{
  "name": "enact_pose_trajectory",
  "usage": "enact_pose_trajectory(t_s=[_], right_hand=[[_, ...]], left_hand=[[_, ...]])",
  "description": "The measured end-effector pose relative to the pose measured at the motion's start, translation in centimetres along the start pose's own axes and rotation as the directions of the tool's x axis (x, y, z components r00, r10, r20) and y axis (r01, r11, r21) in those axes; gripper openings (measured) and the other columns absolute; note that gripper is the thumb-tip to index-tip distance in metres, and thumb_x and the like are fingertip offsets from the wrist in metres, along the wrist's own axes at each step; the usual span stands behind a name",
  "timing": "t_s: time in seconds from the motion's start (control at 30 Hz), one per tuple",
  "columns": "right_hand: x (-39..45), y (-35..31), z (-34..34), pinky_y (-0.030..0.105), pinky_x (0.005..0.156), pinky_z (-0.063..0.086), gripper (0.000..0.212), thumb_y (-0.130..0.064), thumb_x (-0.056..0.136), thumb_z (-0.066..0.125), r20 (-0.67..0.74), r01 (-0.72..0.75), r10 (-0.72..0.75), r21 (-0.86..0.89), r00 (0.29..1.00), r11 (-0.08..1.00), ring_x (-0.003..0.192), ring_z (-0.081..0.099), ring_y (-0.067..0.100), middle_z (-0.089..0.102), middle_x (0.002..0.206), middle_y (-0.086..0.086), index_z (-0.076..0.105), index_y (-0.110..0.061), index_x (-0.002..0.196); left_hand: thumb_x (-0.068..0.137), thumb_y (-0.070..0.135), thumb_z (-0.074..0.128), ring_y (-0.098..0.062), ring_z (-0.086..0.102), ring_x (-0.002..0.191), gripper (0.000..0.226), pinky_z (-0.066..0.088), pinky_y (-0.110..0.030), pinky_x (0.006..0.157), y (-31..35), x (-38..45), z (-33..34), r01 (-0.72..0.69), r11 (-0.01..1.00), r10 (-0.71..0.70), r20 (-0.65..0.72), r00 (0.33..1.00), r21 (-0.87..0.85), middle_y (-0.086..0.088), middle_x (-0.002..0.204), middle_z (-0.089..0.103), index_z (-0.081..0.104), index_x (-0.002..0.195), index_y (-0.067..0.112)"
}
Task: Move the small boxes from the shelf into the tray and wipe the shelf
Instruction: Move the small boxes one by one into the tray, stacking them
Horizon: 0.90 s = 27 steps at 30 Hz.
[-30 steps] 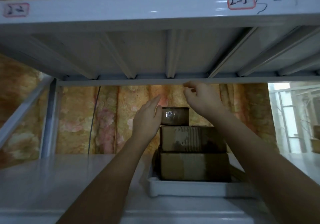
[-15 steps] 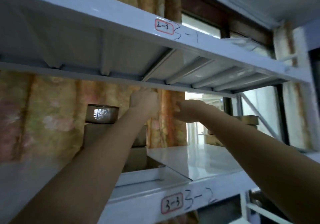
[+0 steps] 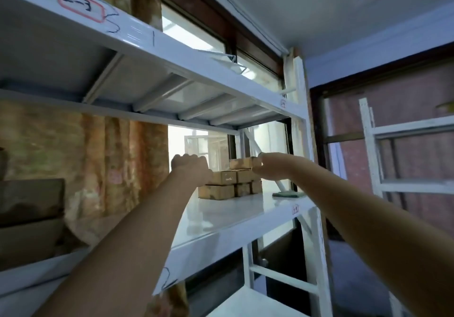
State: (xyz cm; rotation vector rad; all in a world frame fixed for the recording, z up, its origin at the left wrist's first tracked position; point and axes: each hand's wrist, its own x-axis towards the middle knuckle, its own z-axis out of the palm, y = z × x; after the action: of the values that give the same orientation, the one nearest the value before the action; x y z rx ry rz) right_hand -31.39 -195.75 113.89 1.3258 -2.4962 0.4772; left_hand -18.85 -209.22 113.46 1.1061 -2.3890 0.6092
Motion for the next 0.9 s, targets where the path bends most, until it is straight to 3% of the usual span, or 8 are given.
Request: enact_pose_trajectory(t_s=[0.13,0.23,0.3,0.47,0.6,0.77,0.9], right_hand=[[-0.3,3.8,-1.0,0.038,0.111,0.028,0.056,-0.035,0.102,0.033,-0.008,-0.021,0.022,0.080,1.000,0.997,0.140,0.031,0.030,0.031,0.153,0.016,0.025,-0.003,0.148],[0.4,6.5,-1.2,0.040,0.103,0.041,0.054,-0.035,0.102,0.033,0.009,-0.035,0.035,0.114,0.999,0.993,0.129,0.042,0.029,0.036,0.148,0.015,0.029,-0.004,0.146],[0.6,8.3,-0.8,0.039,0.090,0.052,0.053,-0.036,0.101,0.031,0.030,-0.054,0.051,0.118,0.998,0.992,0.118,0.049,0.030,0.040,0.143,0.016,0.031,-0.005,0.144],[1.8,11.8,0.9,0.023,0.074,0.045,0.049,-0.027,0.103,0.033,0.023,-0.058,0.056,0.129,0.998,0.990,0.110,0.051,0.023,0.043,0.142,0.015,0.032,0.000,0.143],[3.5,14.7,2.3,0.032,0.103,0.037,0.050,-0.029,0.103,0.035,0.045,-0.068,0.062,0.140,0.997,0.988,0.131,0.044,0.026,0.041,0.146,0.014,0.032,-0.002,0.144],[6.6,17.6,3.4,0.032,0.105,0.035,0.049,-0.030,0.102,0.037,0.028,-0.048,0.044,0.136,0.999,0.990,0.132,0.042,0.027,0.041,0.146,0.013,0.033,-0.004,0.144],[10.2,20.0,3.6,0.035,0.110,0.029,0.053,-0.031,0.103,0.036,0.015,-0.027,0.026,0.092,1.000,0.995,0.139,0.032,0.028,0.031,0.153,0.012,0.026,-0.005,0.148]], left_hand=[[0.100,0.029,0.033,-0.028,0.041,0.133,0.047,0.034,-0.030,0.093,3.9,0.8,1.5,0.068,0.962,-0.022,0.175,0.984,-0.264,-0.010,0.147,0.041,0.038,0.142,0.011],[0.099,0.023,0.031,-0.028,0.039,0.134,0.046,0.034,-0.038,0.109,6.3,1.3,2.7,0.079,0.959,-0.015,0.231,0.973,-0.271,-0.009,0.148,0.039,0.036,0.143,0.011],[0.098,0.025,0.030,-0.027,0.041,0.132,0.047,0.035,-0.039,0.109,7.1,2.1,3.2,0.097,0.952,-0.021,0.254,0.967,-0.289,-0.009,0.148,0.040,0.038,0.143,0.012],[0.099,0.026,0.030,-0.027,0.042,0.132,0.046,0.035,-0.036,0.107,8.9,4.0,4.1,0.170,0.955,-0.097,0.284,0.954,-0.242,-0.009,0.148,0.039,0.040,0.142,0.014],[0.095,0.022,0.031,-0.025,0.052,0.119,0.041,0.043,-0.033,0.098,12.1,6.4,5.1,0.157,0.974,-0.116,0.241,0.964,-0.160,-0.010,0.133,0.053,0.053,0.128,0.012],[0.096,0.026,0.035,-0.025,0.053,0.115,0.039,0.044,-0.031,0.089,16.6,10.1,6.2,0.159,0.957,-0.090,0.274,0.958,-0.243,-0.010,0.127,0.054,0.057,0.126,0.013],[0.095,0.025,0.032,-0.030,0.041,0.129,0.051,0.037,-0.041,0.107,19.7,14.1,7.8,0.147,0.970,-0.093,0.262,0.961,-0.194,-0.016,0.144,0.039,0.038,0.143,0.010]])
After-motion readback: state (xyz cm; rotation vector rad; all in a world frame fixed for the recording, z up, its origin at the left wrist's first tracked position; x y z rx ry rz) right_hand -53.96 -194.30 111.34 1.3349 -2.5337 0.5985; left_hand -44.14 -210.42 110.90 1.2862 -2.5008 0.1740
